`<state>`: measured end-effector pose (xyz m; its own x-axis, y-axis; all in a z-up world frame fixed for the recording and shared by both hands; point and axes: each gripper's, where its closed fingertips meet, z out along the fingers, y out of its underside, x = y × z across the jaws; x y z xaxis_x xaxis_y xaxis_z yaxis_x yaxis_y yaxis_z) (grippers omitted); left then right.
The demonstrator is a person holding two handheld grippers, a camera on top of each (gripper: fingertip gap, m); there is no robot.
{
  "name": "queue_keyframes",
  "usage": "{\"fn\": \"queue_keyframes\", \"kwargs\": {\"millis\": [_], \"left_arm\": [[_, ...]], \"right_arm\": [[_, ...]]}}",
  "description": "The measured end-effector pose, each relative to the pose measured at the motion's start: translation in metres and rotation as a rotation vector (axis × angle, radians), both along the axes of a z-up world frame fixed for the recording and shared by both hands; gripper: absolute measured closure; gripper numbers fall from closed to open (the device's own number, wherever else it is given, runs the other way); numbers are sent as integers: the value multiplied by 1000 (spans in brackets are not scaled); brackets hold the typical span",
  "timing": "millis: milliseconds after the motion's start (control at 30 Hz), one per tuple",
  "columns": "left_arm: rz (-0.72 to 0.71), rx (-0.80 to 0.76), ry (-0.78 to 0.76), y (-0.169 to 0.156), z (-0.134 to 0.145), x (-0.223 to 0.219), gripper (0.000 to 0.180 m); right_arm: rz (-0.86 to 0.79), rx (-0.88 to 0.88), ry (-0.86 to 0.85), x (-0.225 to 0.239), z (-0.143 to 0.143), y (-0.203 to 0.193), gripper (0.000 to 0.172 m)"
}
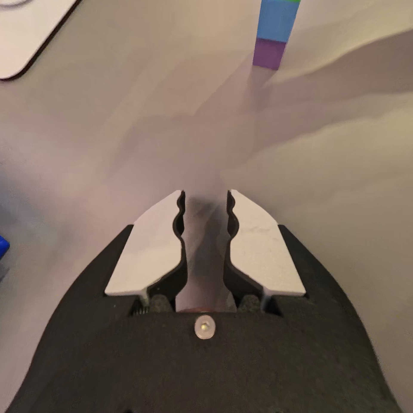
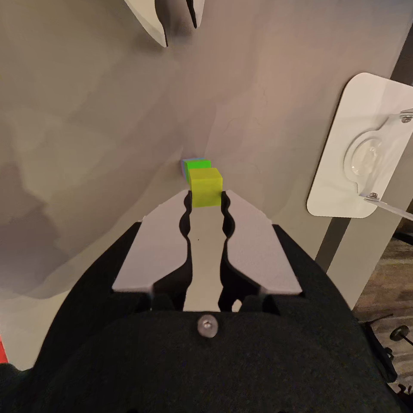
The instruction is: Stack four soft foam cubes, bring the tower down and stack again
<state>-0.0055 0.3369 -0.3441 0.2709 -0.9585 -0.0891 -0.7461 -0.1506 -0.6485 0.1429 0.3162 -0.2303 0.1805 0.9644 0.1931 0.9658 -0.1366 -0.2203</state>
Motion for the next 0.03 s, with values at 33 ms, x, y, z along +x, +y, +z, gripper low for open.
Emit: {"fn": "queue_keyframes", "kwargs": {"millis": [33], "left_arm": [[4,-8,5,0,-2,-1,145]], "right_arm": [[4,-9,-6,0,-2,0,147]]}}
